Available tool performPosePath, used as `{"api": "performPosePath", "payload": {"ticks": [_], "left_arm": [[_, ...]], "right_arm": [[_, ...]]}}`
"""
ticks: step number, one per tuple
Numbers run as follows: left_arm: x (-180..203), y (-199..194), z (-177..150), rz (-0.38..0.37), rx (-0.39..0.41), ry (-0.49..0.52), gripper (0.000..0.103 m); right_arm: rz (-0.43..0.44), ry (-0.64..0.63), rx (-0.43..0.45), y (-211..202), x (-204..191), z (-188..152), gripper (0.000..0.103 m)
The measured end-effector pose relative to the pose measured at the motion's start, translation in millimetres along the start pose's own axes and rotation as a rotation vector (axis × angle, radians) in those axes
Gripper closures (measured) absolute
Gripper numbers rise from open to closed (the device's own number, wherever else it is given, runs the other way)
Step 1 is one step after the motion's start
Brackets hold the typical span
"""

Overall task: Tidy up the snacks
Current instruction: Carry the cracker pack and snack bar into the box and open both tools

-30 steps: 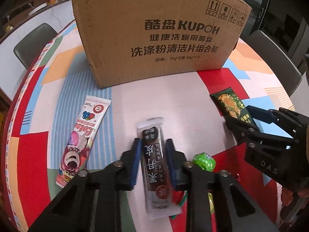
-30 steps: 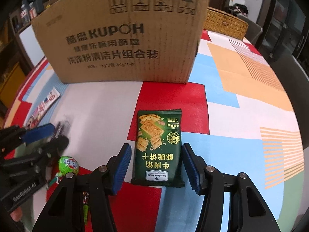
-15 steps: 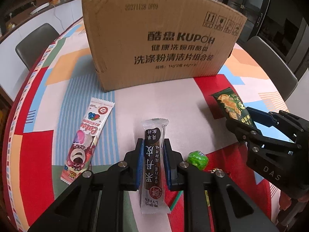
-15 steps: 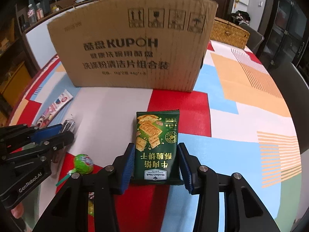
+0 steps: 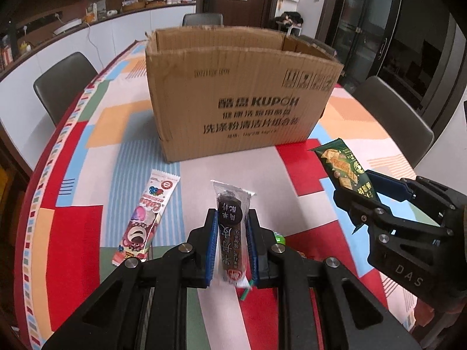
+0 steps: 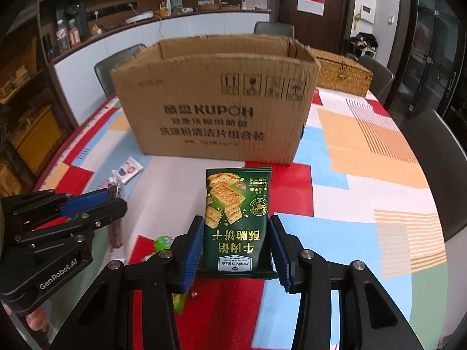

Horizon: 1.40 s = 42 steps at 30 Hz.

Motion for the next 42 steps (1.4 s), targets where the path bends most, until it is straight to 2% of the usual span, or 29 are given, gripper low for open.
{"api": "performPosePath", "payload": {"ticks": [12, 22, 29, 42], "left_arm": [[7, -46, 10, 0.01, 0.092, 0.016, 0.083], [5, -77, 43, 0.042, 0.188, 0.05, 0.083], [7, -85, 78, 0.034, 0.233, 0.063, 0.083], [1, -67, 151, 0.065, 0.252, 0.125, 0.083]], "right_arm": [[0.011, 0.011, 0.103, -47, -9, 11, 0.058], [0.007, -0.016, 0.211, -78, -16, 37, 0.058], [0.026, 0.001, 0.239, -76, -11, 60, 0.058], [0.013, -0.008, 0.242, -52, 11, 135, 0.058]]}}
Point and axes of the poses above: each gripper's, at about its wrist camera, not at the fingertips, and y roughly the way its jaws point, x to its right, z to its top, the point moved 5 cm from there along y, roughly the way its jaws point, and after that the axes turned 6 degrees about x, right-handed, at the moved point
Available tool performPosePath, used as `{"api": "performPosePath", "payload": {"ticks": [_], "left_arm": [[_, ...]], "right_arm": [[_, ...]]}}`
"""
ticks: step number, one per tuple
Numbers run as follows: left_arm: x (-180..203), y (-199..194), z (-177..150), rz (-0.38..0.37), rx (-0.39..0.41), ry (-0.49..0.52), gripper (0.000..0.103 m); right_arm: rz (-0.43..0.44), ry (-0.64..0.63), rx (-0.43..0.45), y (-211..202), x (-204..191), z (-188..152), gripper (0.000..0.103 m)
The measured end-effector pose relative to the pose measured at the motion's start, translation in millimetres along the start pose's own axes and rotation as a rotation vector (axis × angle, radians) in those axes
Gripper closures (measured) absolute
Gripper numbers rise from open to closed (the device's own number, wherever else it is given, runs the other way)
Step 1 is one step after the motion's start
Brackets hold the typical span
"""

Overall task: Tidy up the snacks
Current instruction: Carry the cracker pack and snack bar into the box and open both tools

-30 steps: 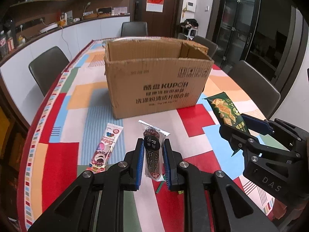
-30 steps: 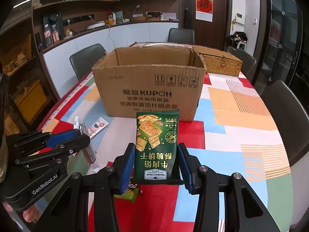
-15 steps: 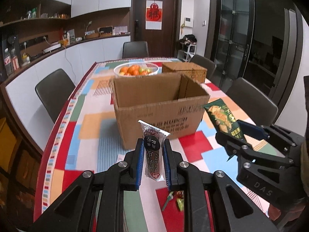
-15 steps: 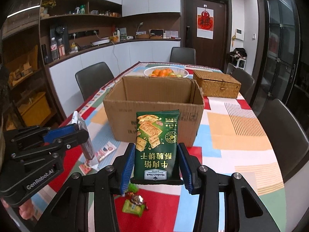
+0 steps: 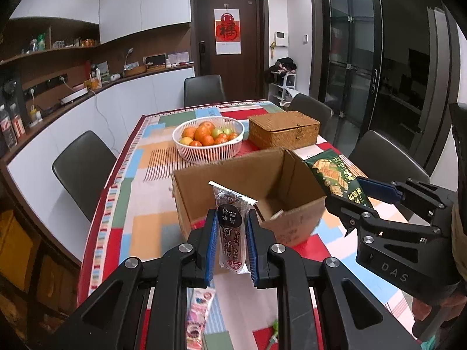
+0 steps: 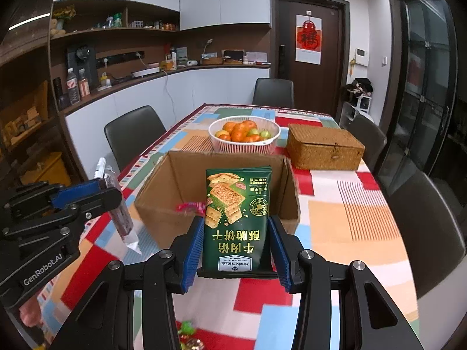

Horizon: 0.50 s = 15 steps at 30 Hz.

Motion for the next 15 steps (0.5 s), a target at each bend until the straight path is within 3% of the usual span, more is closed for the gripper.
{"api": "performPosePath", "payload": {"ticks": [15], "left_arm": [[-16, 70, 41, 0.052, -0.042, 0.003, 0.082]], "right_arm": [[0.004, 0.02, -0.056, 62, 16, 33, 0.058]]}}
Point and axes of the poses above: each gripper's, at about its wrist camera, not at the fingertips, and y roughly the way its jaws point, x to its right, z to its top, the point moved 5 cm from there along y, roughly the way its jaws point, and after that the axes turned 6 degrees about x, right-handed, at the moved point
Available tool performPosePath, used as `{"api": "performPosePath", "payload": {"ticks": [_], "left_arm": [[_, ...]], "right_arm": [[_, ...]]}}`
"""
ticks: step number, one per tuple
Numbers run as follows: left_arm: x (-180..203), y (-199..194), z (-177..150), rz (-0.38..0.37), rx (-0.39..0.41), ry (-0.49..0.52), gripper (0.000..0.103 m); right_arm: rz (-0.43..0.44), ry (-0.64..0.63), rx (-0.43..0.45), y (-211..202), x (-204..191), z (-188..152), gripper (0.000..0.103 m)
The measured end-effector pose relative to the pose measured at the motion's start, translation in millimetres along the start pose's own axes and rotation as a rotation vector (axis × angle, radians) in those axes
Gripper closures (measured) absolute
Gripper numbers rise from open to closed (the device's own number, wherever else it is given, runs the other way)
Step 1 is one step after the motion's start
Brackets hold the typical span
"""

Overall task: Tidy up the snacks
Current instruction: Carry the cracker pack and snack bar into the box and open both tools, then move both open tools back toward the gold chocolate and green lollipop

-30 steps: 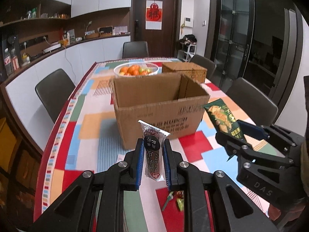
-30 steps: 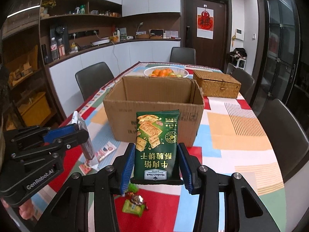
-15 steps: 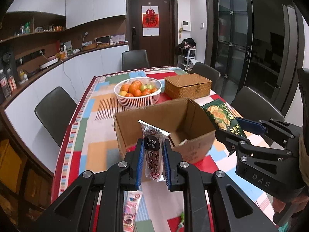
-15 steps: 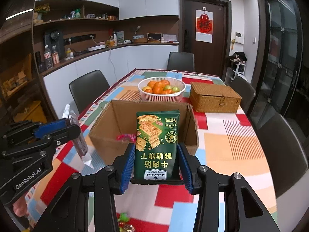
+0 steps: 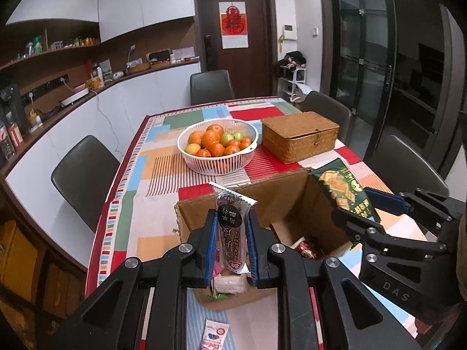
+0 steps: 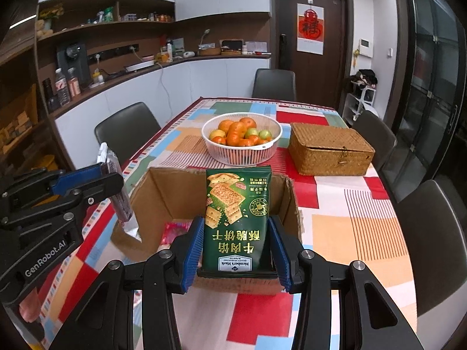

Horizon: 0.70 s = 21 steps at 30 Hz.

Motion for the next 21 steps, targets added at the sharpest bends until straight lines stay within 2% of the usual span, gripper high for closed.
{"api": "performPosePath", "payload": {"ticks": [2, 3, 4, 5, 9, 21], "left_arm": [[-3, 11, 1, 0.01, -0.017, -0.021, 0.079], [-5, 14, 1, 0.02, -0.023, -0.03, 0.07], [-7, 13, 1, 0.034, -0.017, -0.037, 0.066], [-7, 10, 0, 0.04, -0.005, -0.034, 0.064], [-4, -6, -8, 0.078, 0.024, 0.01, 0.054], [12, -89, -60, -0.019, 0.09, 0.056, 0.053]], "right_arm": [[-0.005, 0.008, -0.002, 8, 3, 3, 0.058], [-0.012, 0.012, -0.003, 13, 5, 5, 0.058], [-0.015, 0.018, -0.003, 16, 6, 7, 0.056], [-0.017, 0.03, -0.007, 18, 7, 7, 0.05], [-0.019, 0.05, -0.008, 17, 14, 4, 0.049], [-0.006, 0.018, 0.064, -56, -5, -44, 0.049]]}}
Point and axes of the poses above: each gripper's, at about its wrist camera, not at the fingertips, and y roughly the way its jaws point, x to its right, z to its top, the point moved 5 cm from there along y, roughly the way its jaws point, and after that the axes turned 6 degrees about x, right-handed, at the moved point
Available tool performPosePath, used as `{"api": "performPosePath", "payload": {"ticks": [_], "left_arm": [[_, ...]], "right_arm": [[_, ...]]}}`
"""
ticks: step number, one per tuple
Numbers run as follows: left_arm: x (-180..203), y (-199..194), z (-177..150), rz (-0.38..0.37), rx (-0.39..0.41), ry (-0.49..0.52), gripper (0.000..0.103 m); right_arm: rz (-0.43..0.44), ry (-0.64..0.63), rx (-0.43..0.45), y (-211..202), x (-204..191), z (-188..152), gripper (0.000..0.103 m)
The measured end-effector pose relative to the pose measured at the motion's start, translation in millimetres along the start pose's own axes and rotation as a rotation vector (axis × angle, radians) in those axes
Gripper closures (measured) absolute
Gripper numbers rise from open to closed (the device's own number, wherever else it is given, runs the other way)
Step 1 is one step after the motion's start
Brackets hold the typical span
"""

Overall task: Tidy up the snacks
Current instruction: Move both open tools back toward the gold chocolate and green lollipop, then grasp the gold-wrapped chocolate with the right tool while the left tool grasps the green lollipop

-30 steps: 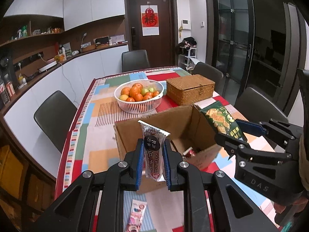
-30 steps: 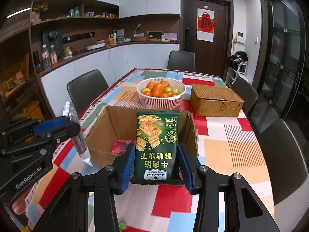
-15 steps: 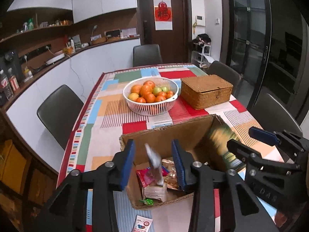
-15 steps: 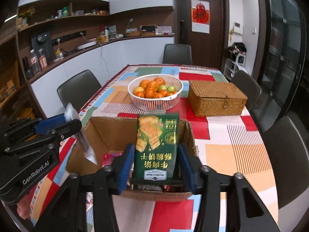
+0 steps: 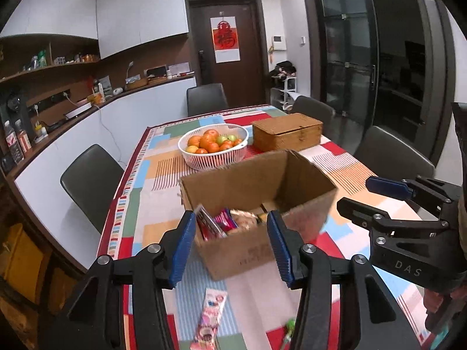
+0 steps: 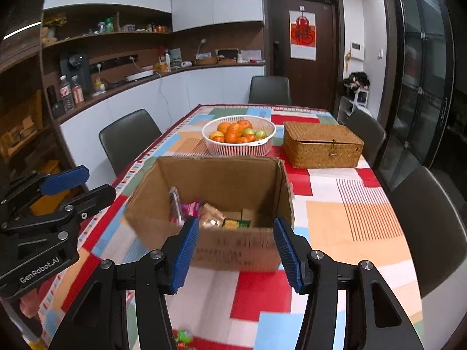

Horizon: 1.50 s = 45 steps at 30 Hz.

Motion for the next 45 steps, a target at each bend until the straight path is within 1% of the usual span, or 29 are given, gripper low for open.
{"api": "performPosePath", "payload": {"ticks": [3, 6, 12, 15, 17, 23, 29, 32, 39, 41, 45], "left_arm": [[5, -18, -19, -0.013, 0.003, 0.0, 0.052], [9, -28, -34, -0.018, -0.002, 0.008, 0.052], [18, -37, -71, -0.04, -0.039, 0.004, 0.052], [23, -39, -92, -0.06, -0.061, 0.008, 0.052], [26, -39, -105, -0.06, -0.078, 0.018, 0.052], [34, -33, -135, -0.099, -0.128, 0.022, 0.052], [36, -28, -159, -0.119, -0.16, 0.044, 0.052], [36, -22, -171, -0.137, -0.185, 0.047, 0.052], [36, -11, -186, -0.158, -0.218, 0.063, 0.053], [37, -7, -190, -0.164, -0.226, 0.069, 0.053], [37, 0, -192, -0.183, -0.234, 0.059, 0.053]], "right_arm": [[-0.005, -0.029, 0.02, -19, -8, -16, 0.049], [0.0, -0.051, 0.023, -31, -16, -31, 0.049], [0.021, -0.091, -0.001, -45, -31, -65, 0.049], [0.04, -0.091, -0.036, -46, -35, -86, 0.049], [0.049, -0.091, -0.062, -44, -37, -100, 0.049], [0.085, -0.098, -0.144, -35, -46, -137, 0.049], [0.097, -0.144, -0.195, -25, -54, -163, 0.049], [0.104, -0.165, -0.213, -19, -57, -172, 0.049], [0.121, -0.185, -0.259, 0, -62, -189, 0.05], [0.123, -0.189, -0.27, 6, -64, -193, 0.053], [0.129, -0.187, -0.282, 16, -66, -195, 0.056]]}}
Point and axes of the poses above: each gripper's, at about its wrist camera, not at the fingertips, and y roughly the way its jaws point, x to its right, z to its top, the point moved 5 cm from there along y, roughly the way its jaws point, and after that the axes turned 6 degrees about x, right-handed, at the moved point
